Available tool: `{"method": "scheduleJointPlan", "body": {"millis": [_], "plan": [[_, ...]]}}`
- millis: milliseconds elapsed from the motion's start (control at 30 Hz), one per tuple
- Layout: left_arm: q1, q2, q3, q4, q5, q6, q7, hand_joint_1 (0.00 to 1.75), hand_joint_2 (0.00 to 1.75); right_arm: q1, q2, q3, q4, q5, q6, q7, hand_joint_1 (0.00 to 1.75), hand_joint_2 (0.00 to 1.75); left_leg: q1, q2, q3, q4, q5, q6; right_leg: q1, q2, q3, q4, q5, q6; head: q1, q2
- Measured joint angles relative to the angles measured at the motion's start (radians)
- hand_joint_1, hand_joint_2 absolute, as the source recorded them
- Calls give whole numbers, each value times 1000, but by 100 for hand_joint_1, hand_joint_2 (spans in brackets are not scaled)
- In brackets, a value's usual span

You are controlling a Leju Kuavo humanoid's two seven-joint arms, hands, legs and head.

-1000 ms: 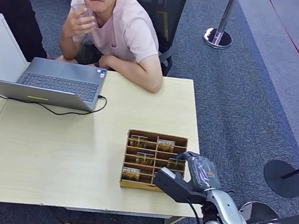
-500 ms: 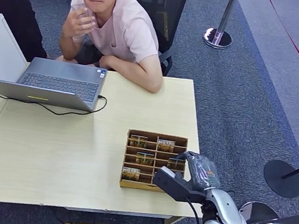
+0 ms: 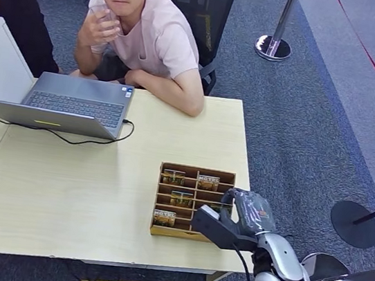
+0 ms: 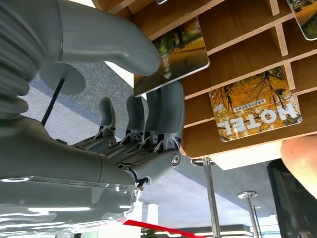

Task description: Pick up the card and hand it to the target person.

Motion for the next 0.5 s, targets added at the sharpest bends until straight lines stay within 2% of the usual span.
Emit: {"method": "scheduleJointPlan", "body": {"millis": [500], "plan": [[-1, 0, 0, 0, 0, -14, -4, 0, 0, -2, 0, 0, 0, -3, 6, 1, 110, 175, 0, 0, 0, 0, 0, 0, 0, 0, 0, 0, 0, 0, 0, 0]]}}
